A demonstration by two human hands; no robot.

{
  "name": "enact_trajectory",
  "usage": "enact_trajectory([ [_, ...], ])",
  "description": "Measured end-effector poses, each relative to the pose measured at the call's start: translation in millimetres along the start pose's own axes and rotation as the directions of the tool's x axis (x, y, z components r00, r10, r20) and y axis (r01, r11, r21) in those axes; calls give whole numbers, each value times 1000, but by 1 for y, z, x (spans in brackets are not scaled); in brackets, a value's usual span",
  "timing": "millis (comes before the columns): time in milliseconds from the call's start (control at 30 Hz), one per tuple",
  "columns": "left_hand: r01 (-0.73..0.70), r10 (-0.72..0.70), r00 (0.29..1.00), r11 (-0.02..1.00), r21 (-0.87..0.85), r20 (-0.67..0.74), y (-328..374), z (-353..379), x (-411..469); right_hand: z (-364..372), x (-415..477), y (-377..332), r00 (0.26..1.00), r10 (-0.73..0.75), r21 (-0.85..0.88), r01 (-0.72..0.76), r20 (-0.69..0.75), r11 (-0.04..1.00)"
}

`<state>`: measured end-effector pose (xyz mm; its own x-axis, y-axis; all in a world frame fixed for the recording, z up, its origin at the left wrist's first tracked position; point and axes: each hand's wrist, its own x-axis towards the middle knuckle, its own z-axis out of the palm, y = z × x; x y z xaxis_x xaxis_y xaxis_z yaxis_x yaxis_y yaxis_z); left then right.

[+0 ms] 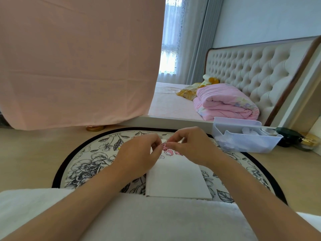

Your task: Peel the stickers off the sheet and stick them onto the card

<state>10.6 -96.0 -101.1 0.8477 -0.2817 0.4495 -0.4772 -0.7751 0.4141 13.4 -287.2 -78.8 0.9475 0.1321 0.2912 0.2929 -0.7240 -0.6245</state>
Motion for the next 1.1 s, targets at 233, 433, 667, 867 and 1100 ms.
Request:
enact_trajectory([
  [233,138,-123,990,948,-286,70,-1,3,7,-5,0,3,1000,7,31,-7,1,999],
  [433,93,-87,995,990,-103,57,-9,13,5,-12,-1,10,980,185,156,-195,78,968],
  [667,-179,162,972,979,93,171,-23,26,-2,-8,-5,11,877,361,119,-415,318,902],
  [867,-194,180,975,976,99,131,-24,30,-3,1,2,11,890,375,14,-392,260,920],
  [1100,-198,186,975,975,100,118,-26,32,-3,8,6,11,909,358,-78,-350,214,934],
])
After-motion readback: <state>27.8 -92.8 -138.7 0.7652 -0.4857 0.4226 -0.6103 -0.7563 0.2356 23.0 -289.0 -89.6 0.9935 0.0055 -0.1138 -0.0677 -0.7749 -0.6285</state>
